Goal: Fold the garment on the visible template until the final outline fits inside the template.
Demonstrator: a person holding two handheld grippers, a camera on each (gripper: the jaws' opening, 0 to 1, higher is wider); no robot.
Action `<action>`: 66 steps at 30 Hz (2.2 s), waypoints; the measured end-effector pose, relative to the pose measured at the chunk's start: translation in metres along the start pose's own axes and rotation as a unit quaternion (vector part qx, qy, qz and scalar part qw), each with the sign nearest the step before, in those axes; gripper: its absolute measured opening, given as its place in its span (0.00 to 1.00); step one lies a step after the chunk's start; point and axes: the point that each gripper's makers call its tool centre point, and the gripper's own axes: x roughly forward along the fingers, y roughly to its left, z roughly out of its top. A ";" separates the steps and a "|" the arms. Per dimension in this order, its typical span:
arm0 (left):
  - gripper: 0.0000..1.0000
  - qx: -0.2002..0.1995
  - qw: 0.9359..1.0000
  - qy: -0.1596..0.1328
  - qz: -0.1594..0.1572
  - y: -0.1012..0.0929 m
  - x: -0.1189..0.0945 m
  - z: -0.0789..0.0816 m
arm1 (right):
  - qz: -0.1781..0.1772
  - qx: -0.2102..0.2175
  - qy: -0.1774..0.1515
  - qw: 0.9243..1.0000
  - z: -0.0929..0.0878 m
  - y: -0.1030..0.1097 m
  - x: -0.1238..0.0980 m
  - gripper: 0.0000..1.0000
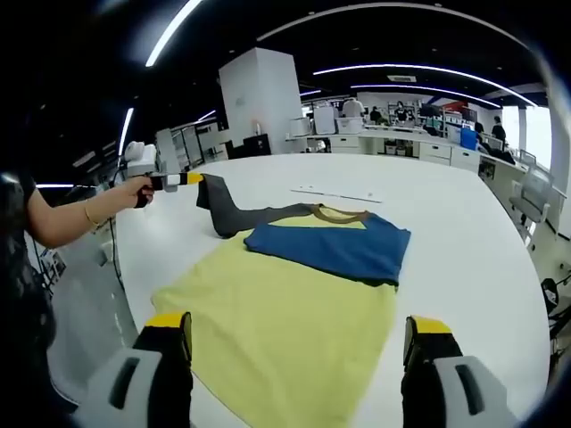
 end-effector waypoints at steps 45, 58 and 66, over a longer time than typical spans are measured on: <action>0.00 0.023 0.995 -0.019 -0.099 -0.109 0.053 0.030 | -0.001 0.020 0.001 1.000 -0.009 0.002 0.004 0.97; 0.00 0.032 0.992 -0.012 -0.122 -0.141 0.068 0.020 | -0.007 0.029 0.004 1.000 -0.016 -0.006 0.000 0.97; 0.00 0.047 0.988 -0.002 -0.147 -0.166 0.077 0.009 | -0.008 0.030 0.008 0.999 -0.020 -0.008 0.001 0.97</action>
